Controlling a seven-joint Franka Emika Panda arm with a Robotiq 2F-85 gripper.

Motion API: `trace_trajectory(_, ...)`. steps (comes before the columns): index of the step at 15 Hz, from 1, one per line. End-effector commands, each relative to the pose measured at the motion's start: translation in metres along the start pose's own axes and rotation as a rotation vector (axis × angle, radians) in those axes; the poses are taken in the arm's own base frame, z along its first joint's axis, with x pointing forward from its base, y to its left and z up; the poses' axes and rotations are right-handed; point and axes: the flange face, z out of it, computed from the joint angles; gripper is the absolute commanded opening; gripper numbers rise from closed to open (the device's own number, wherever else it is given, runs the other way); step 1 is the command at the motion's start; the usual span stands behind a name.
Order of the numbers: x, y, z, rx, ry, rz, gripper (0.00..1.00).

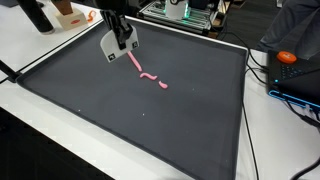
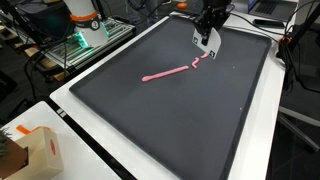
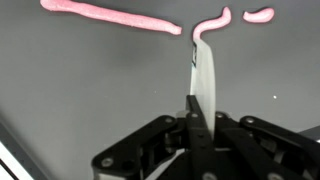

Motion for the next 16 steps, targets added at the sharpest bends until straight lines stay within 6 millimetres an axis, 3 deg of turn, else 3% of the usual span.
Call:
trace_trajectory(1,-0.017,0.040,0.002,0.051,-0.036,0.069,0.01)
trace_trajectory(10,-0.027,0.125,0.023,0.112,-0.078,0.210,0.01)
trace_trajectory(16,-0.037,0.171,0.041,0.142,-0.086,0.278,0.01)
